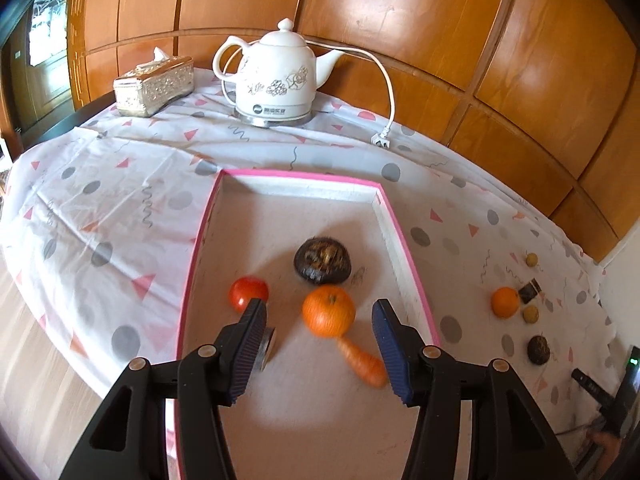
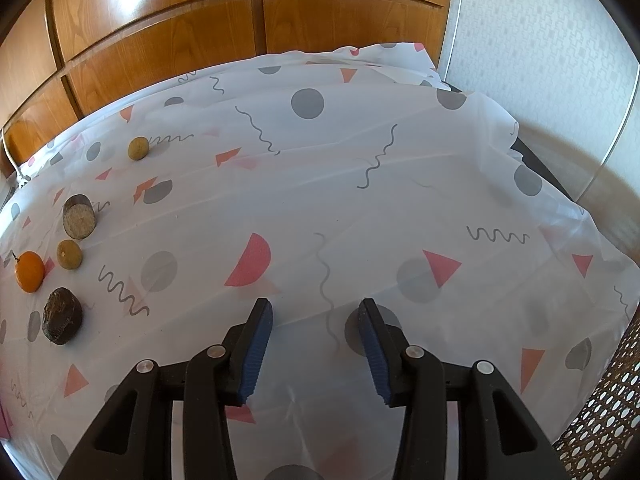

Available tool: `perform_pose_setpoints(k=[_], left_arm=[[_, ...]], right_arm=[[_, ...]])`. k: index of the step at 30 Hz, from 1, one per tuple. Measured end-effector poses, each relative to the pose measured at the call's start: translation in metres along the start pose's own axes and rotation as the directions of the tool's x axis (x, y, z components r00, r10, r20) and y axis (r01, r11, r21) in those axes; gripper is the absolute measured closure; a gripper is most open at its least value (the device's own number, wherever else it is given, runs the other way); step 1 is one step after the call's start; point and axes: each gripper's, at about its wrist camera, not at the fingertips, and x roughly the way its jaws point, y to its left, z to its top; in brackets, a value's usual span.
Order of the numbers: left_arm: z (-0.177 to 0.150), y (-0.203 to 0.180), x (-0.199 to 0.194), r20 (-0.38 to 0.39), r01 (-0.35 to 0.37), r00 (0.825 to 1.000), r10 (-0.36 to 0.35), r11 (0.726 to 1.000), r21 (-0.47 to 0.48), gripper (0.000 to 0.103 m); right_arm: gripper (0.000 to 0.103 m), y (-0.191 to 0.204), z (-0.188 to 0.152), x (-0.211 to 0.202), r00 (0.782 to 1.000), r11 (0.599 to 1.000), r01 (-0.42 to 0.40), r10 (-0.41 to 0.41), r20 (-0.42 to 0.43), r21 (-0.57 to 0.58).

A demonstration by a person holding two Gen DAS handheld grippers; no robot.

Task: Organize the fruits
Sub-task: 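Move the right tool to the small yellow fruit and close on it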

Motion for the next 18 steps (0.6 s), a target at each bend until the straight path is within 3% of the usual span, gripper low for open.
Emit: perform_pose_setpoints(k=[10,18], left_arm=[[-0.014,0.009,-0.012,0.008,-0.008,1.0,0.009,1.0,-0.026,0.047],[-0.016,0.019,-0.02,0.023,-0.017,1.0,0.018,0.998,-0.059,0.047]], right_arm=[[0.058,0.009,0.002,-0.001,1.0,1.0,-0.017,0.017,-0.014,-0.016],[0.058,0.052,0.015,-0.015,0.985,0.981,-0.17,0.172,0.004,-0.093]])
